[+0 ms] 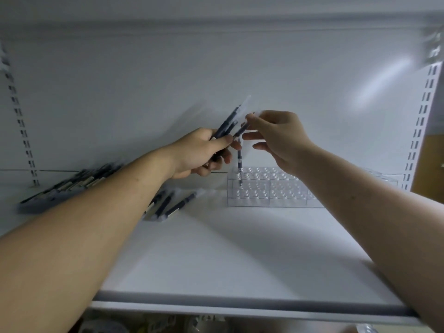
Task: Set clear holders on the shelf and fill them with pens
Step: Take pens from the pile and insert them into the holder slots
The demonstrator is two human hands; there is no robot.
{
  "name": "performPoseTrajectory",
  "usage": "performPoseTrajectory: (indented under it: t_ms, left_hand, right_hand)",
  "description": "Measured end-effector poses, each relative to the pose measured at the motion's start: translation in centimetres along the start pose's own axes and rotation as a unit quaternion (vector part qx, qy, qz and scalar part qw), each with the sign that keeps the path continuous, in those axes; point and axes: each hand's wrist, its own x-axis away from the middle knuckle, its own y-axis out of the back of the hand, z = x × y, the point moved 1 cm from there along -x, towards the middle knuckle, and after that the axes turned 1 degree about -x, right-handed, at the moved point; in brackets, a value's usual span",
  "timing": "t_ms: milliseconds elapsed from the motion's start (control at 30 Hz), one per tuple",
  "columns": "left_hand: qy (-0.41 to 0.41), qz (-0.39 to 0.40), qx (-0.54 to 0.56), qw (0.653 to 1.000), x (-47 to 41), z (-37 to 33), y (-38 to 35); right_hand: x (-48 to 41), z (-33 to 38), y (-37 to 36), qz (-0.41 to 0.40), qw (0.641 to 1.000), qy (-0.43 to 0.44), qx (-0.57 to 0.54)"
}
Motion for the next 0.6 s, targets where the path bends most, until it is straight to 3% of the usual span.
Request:
performPoseTrajectory:
  t_ms: [167,333,600]
  left_hand:
    - [0.005,-0.013,0.009,1.0,-0.4,0.7,0.6]
    - [0.013,-0.053,-0.046,0.997,-0.8,1.7,1.4]
    - [0.009,-0.054,-0.036,0.998,-1.0,1.8,1.5]
  right_hand:
    - [-0.5,-0.2,0.5,-0.041,0.999,0.02,-0.022]
    - [-1.1,-0.3,1.1,-0.093,0.992,0.079,0.031]
    - [-1.0,-1.1,0.8,-0.051,0.975,0.136,0.171]
